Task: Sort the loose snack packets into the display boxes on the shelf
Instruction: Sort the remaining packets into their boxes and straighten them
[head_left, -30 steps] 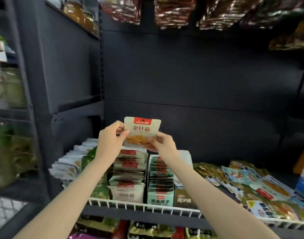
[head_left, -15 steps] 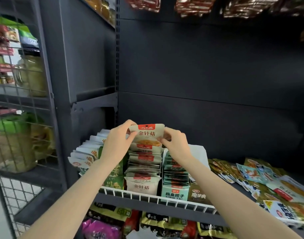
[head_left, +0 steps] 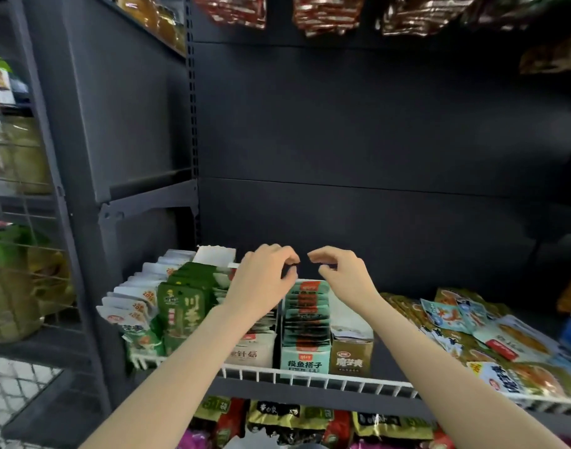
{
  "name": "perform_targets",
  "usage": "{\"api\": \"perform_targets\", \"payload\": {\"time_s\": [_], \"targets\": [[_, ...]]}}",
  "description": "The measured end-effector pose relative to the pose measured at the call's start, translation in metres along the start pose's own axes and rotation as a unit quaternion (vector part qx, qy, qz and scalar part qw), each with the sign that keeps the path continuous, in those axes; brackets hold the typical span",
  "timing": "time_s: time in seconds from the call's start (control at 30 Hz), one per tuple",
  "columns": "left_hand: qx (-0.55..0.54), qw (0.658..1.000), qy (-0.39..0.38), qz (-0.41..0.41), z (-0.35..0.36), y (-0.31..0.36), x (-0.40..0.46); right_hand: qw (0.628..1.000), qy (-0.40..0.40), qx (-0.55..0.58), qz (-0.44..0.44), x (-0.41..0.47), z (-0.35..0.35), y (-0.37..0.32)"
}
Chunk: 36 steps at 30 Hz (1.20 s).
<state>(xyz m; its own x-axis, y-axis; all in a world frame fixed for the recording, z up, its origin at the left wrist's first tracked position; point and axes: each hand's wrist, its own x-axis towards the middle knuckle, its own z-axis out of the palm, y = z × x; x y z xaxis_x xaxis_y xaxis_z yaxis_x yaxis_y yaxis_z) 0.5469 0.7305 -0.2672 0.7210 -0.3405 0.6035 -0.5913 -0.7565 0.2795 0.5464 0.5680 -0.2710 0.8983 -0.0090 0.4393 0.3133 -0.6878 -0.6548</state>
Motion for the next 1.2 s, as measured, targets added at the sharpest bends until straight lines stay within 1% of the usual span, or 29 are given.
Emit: {"api": "perform_targets", "payload": {"time_s": [0.17, 0.27, 0.37, 0.43, 0.53, 0.63, 0.7, 0.77, 0.87, 0.93, 1.0, 1.03, 1.1, 1.13, 1.17, 1.2], "targets": [[-0.02, 0.998, -0.06, 0.003, 0.063, 0.079, 0.03, 0.995, 0.057, -0.025, 0.084, -0.025, -0.048, 0.069], [-0.028, 0.994, -0.104, 0.005, 0.107, 0.116, 0.045, 0.985, 0.069, -0.073, 0.141, -0.041, -0.075, 0.12], [-0.032, 0.985, -0.171, 0.006, 0.166, 0.152, 0.059, 0.959, 0.052, -0.15, 0.235, -0.052, -0.107, 0.181], [-0.04, 0.975, -0.218, 0.008, 0.207, 0.165, 0.068, 0.938, 0.034, -0.182, 0.294, -0.055, -0.123, 0.219], [-0.063, 0.961, -0.27, 0.005, 0.263, 0.171, 0.079, 0.905, 0.02, -0.211, 0.367, -0.056, -0.143, 0.262], [-0.073, 0.942, -0.327, -0.011, 0.296, 0.171, 0.083, 0.877, -0.01, -0.242, 0.416, -0.056, -0.154, 0.29], [-0.071, 0.935, -0.346, -0.017, 0.307, 0.169, 0.084, 0.868, -0.025, -0.258, 0.424, -0.053, -0.152, 0.295], [-0.065, 0.932, -0.356, -0.013, 0.314, 0.167, 0.086, 0.859, -0.05, -0.326, 0.392, -0.051, -0.146, 0.292], [-0.08, 0.932, -0.353, -0.027, 0.318, 0.166, 0.09, 0.837, -0.098, -0.471, 0.259, -0.047, -0.143, 0.278], [-0.1, 0.936, -0.335, -0.034, 0.317, 0.167, 0.091, 0.84, -0.081, -0.501, 0.19, -0.044, -0.143, 0.271], [-0.13, 0.934, -0.331, -0.028, 0.31, 0.171, 0.09, 0.871, -0.014, -0.458, 0.177, -0.039, -0.142, 0.262], [-0.149, 0.927, -0.345, -0.023, 0.304, 0.173, 0.088, 0.894, 0.029, -0.406, 0.186, -0.036, -0.142, 0.255], [-0.193, 0.909, -0.368, 0.0, 0.289, 0.175, 0.082, 0.939, 0.129, -0.251, 0.196, -0.031, -0.148, 0.236], [-0.221, 0.903, -0.368, 0.015, 0.281, 0.176, 0.079, 0.951, 0.171, -0.166, 0.199, -0.03, -0.152, 0.226], [-0.246, 0.902, -0.354, 0.019, 0.272, 0.177, 0.076, 0.954, 0.202, -0.095, 0.2, -0.029, -0.156, 0.215], [-0.264, 0.91, -0.319, 0.018, 0.263, 0.176, 0.074, 0.952, 0.224, -0.045, 0.204, -0.028, -0.159, 0.205]]}}
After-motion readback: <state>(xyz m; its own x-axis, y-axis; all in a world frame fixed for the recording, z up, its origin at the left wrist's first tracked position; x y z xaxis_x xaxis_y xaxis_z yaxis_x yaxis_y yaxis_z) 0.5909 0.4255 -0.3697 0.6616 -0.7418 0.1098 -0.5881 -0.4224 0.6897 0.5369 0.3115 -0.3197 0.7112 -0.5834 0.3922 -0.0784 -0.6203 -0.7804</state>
